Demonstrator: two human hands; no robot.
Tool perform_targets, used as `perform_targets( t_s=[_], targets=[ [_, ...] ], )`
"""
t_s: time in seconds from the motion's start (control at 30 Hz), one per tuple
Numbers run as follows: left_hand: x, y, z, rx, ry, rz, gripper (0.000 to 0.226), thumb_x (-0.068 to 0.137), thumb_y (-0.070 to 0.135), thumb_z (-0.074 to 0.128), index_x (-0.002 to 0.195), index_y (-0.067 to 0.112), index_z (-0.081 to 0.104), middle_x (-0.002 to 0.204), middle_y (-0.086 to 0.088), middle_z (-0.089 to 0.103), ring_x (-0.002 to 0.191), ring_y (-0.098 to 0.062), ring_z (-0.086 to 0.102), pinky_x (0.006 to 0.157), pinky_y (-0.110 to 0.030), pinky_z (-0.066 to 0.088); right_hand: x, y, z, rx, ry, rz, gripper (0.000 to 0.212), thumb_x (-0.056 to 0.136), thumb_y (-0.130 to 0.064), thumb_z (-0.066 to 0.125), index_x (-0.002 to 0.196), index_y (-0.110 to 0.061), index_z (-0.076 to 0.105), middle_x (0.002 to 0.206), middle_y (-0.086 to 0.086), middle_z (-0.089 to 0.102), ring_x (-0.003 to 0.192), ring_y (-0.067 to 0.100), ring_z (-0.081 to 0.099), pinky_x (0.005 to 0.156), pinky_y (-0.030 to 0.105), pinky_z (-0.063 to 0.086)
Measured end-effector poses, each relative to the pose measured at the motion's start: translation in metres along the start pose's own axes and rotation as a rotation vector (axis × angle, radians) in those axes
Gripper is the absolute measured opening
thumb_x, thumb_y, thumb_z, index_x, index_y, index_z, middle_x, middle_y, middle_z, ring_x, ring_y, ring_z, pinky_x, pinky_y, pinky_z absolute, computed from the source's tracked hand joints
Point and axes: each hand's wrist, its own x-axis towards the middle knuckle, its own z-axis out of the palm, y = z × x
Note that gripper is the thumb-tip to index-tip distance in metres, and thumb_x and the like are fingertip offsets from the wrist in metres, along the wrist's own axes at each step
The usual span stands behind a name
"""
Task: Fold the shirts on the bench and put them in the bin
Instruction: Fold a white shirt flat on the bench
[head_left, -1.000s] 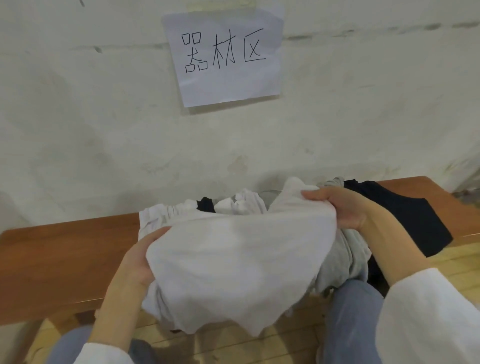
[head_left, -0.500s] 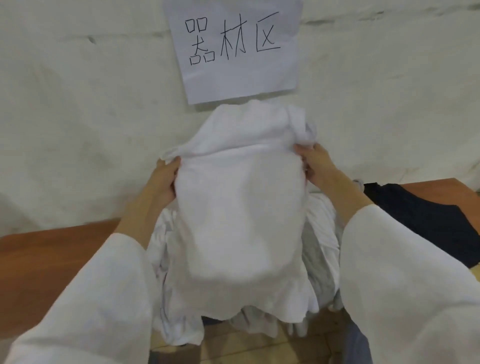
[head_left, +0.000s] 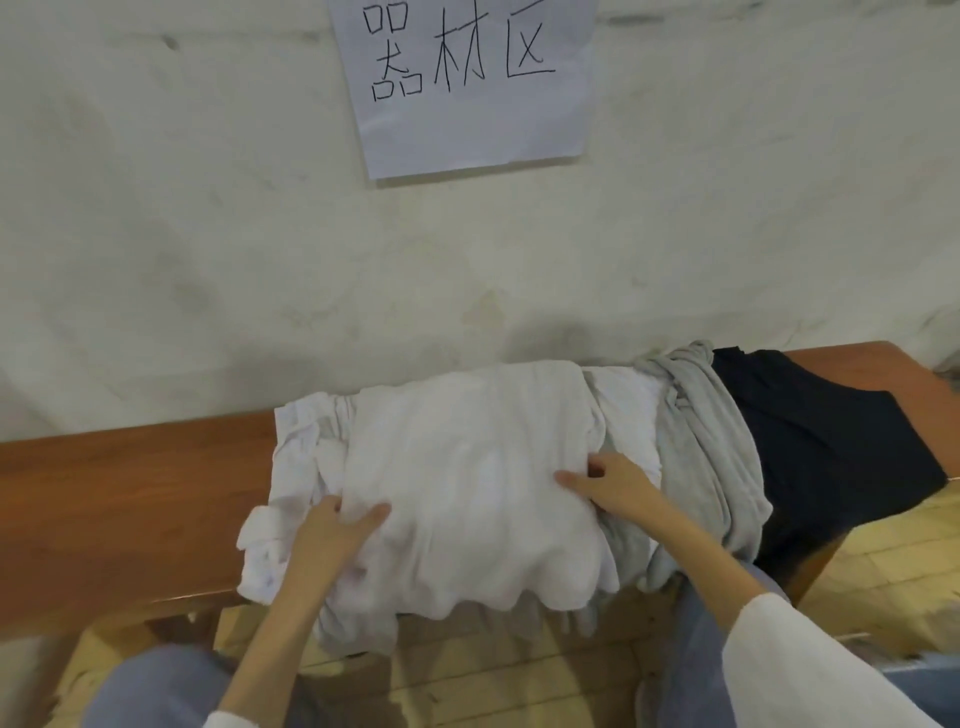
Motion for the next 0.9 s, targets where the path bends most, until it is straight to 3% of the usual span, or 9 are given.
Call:
perform_targets(
  t_s=[0.07, 0.17, 0.23, 0.3, 0.5, 0.63, 0.73, 0.8, 0.9],
  targets=[
    [-0.008, -0.002, -0.004, -0.067, -0.027, 0.011, 0.028, 0.085, 0.022, 0.07, 0.104, 0.004, 0.061, 0.1, -0.015, 0.066, 0.092, -0.031, 0.062, 0.066, -0.031, 0.048, -0.007, -0.001, 0.004, 0.075, 0.071, -0.098, 0.027, 0.092, -0.029, 0.059, 0.079, -0.006, 0.054, 0.074, 0.007, 0.059, 0.066, 0.019, 0.056, 0.059, 0.019, 0.039],
    [-0.024, 0.009, -0.009, -0.164, 0.047, 0.101, 0.029, 0.095, 0.022, 0.055, 0.116, 0.002, 0.058, 0.113, -0.017, 0.062, 0.106, -0.035, 0.058, 0.084, -0.036, 0.046, -0.009, -0.009, 0.002, 0.559, 0.243, -0.005, 0.02, 0.097, -0.021, 0.047, 0.094, -0.004, 0.056, 0.098, 0.013, 0.061, 0.087, 0.029, 0.058, 0.079, 0.033, 0.045],
    [-0.035, 0.018, -0.014, -0.175, 0.143, 0.155, 0.042, 0.099, 0.026, 0.046, 0.131, 0.0, 0.048, 0.124, -0.015, 0.055, 0.111, -0.03, 0.052, 0.089, -0.034, 0.039, -0.008, -0.012, -0.001, 0.947, 0.209, 0.169, 0.022, 0.096, -0.026, 0.049, 0.109, -0.009, 0.057, 0.111, 0.007, 0.06, 0.102, 0.026, 0.057, 0.094, 0.041, 0.047],
    [-0.04, 0.02, -0.018, -0.268, 0.166, 0.145, 0.044, 0.1, 0.029, 0.042, 0.133, 0.001, 0.045, 0.119, -0.008, 0.053, 0.104, -0.024, 0.049, 0.087, -0.034, 0.038, -0.009, -0.007, -0.008, 1.11, 0.099, 0.261, 0.034, 0.095, -0.025, 0.053, 0.124, -0.006, 0.054, 0.12, 0.012, 0.062, 0.108, 0.03, 0.059, 0.091, 0.044, 0.049],
    [-0.035, 0.022, -0.049, -0.717, 0.098, -0.009, 0.038, 0.098, 0.023, 0.051, 0.134, 0.01, 0.046, 0.125, -0.012, 0.058, 0.109, -0.03, 0.057, 0.085, -0.04, 0.049, -0.028, 0.019, -0.046, 0.696, -0.122, 0.312, 0.071, 0.062, -0.019, 0.086, 0.124, -0.006, 0.054, 0.117, 0.014, 0.064, 0.106, 0.032, 0.061, 0.091, 0.046, 0.05],
    [-0.043, 0.031, -0.054, -0.771, 0.056, 0.117, 0.022, 0.098, 0.02, 0.049, 0.117, 0.022, 0.059, 0.119, -0.009, 0.059, 0.097, -0.023, 0.059, 0.071, -0.033, 0.048, -0.038, 0.031, -0.075, 0.424, -0.048, 0.263, 0.042, 0.086, -0.021, 0.068, 0.123, -0.022, 0.048, 0.116, 0.004, 0.051, 0.096, 0.023, 0.057, 0.076, 0.036, 0.051],
    [-0.052, 0.036, -0.053, -0.777, -0.015, 0.114, 0.016, 0.097, 0.02, 0.051, 0.097, 0.016, 0.067, 0.112, -0.011, 0.063, 0.088, -0.023, 0.061, 0.067, -0.032, 0.047, -0.048, 0.038, -0.086, 0.041, 0.0, 0.249, 0.043, 0.09, -0.035, 0.061, 0.126, -0.012, 0.053, 0.119, 0.005, 0.054, 0.101, 0.021, 0.053, 0.085, 0.034, 0.044],
    [-0.055, 0.039, -0.052, -0.756, -0.028, 0.122, 0.018, 0.097, 0.02, 0.05, 0.095, 0.014, 0.067, 0.108, -0.011, 0.064, 0.085, -0.023, 0.061, 0.065, -0.03, 0.046, -0.057, 0.038, -0.088, 0.16, -0.044, 0.222, 0.04, 0.091, -0.031, 0.06, 0.126, -0.011, 0.053, 0.119, 0.007, 0.057, 0.104, 0.023, 0.054, 0.09, 0.036, 0.044],
    [-0.06, 0.042, -0.053, -0.804, -0.15, 0.182, 0.022, 0.096, 0.013, 0.048, 0.103, 0.008, 0.068, 0.109, -0.015, 0.063, 0.084, -0.021, 0.063, 0.066, -0.029, 0.053, -0.068, 0.033, -0.087, 0.816, -0.103, 0.102, 0.042, 0.088, -0.014, 0.06, 0.128, -0.007, 0.051, 0.111, 0.012, 0.067, 0.094, 0.025, 0.066, 0.077, 0.034, 0.058]
  ],
)
